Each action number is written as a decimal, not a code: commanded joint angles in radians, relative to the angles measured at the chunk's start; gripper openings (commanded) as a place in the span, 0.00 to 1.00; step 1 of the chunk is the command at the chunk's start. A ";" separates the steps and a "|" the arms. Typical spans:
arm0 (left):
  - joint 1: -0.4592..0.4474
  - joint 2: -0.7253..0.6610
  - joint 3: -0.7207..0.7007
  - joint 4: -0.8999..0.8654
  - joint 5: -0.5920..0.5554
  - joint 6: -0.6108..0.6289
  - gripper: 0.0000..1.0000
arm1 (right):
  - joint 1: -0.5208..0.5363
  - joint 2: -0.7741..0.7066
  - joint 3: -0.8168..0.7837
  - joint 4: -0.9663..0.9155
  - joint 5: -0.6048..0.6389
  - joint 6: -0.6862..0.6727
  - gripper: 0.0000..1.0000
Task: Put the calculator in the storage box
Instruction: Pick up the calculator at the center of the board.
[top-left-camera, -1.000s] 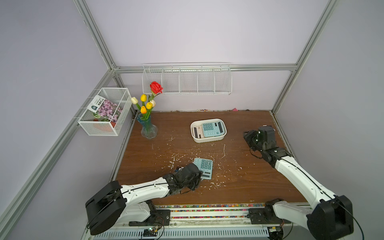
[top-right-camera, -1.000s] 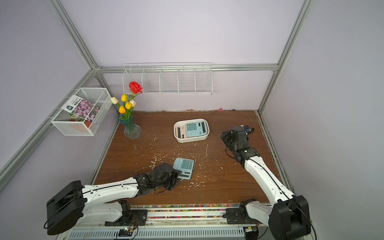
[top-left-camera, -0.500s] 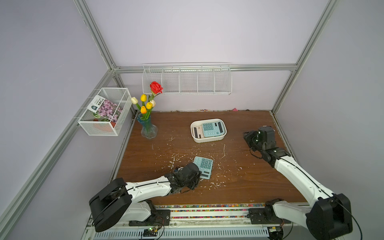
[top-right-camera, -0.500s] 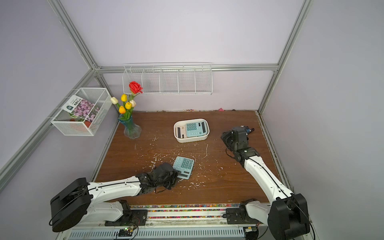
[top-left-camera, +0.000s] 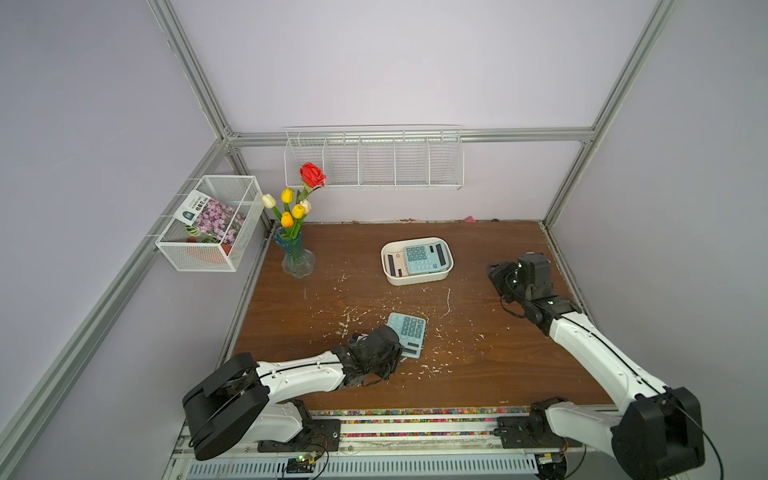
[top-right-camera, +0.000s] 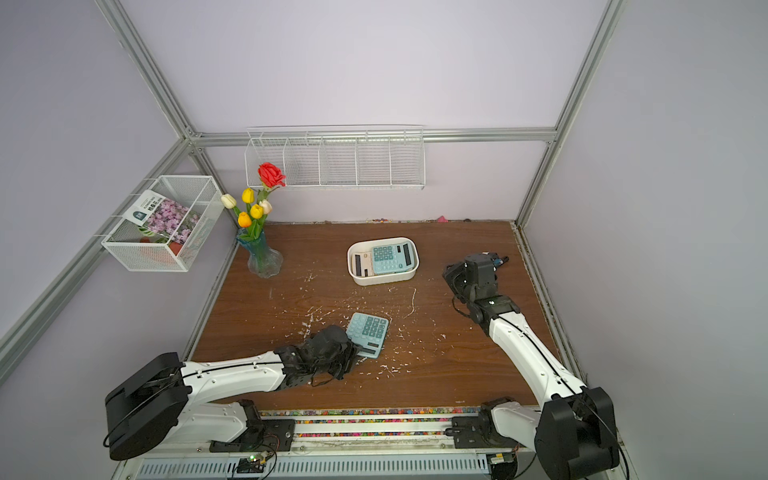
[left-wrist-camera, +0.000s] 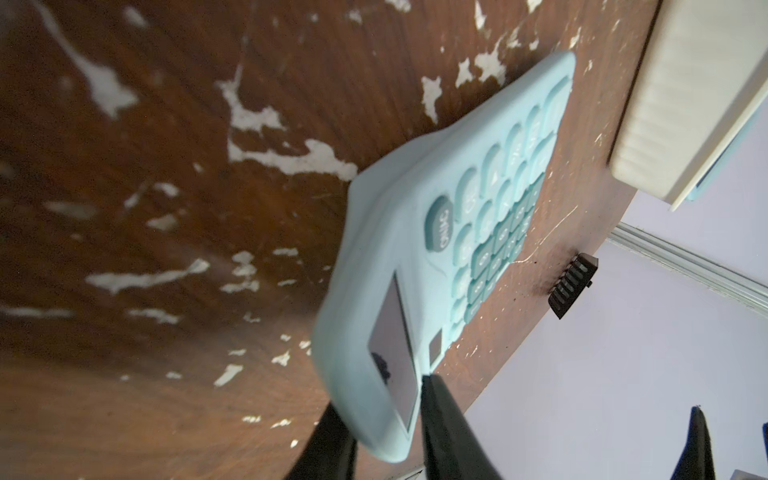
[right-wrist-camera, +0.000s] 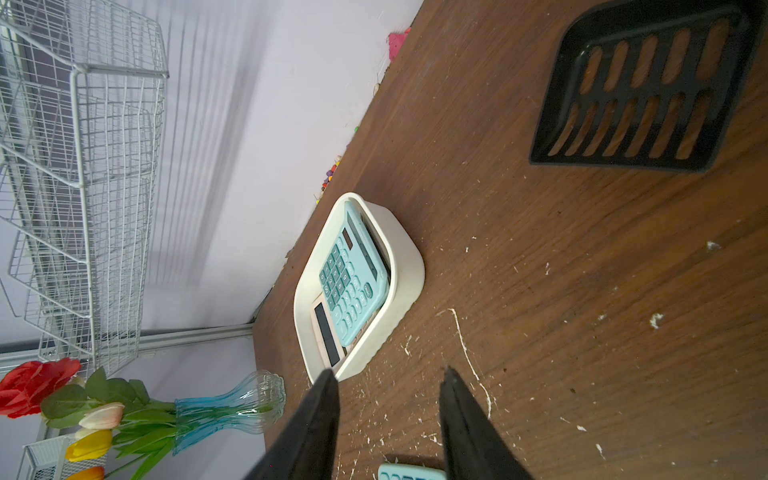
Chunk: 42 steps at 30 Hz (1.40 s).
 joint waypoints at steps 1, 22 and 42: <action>0.005 0.018 0.012 0.019 0.000 0.015 0.27 | -0.004 0.008 -0.022 0.020 -0.004 0.004 0.43; 0.024 -0.150 0.007 -0.114 -0.085 0.111 0.10 | -0.004 0.030 -0.022 0.024 -0.013 0.002 0.43; 0.340 -0.205 0.422 -0.598 0.347 1.071 0.05 | -0.004 0.056 -0.023 0.051 -0.050 -0.015 0.43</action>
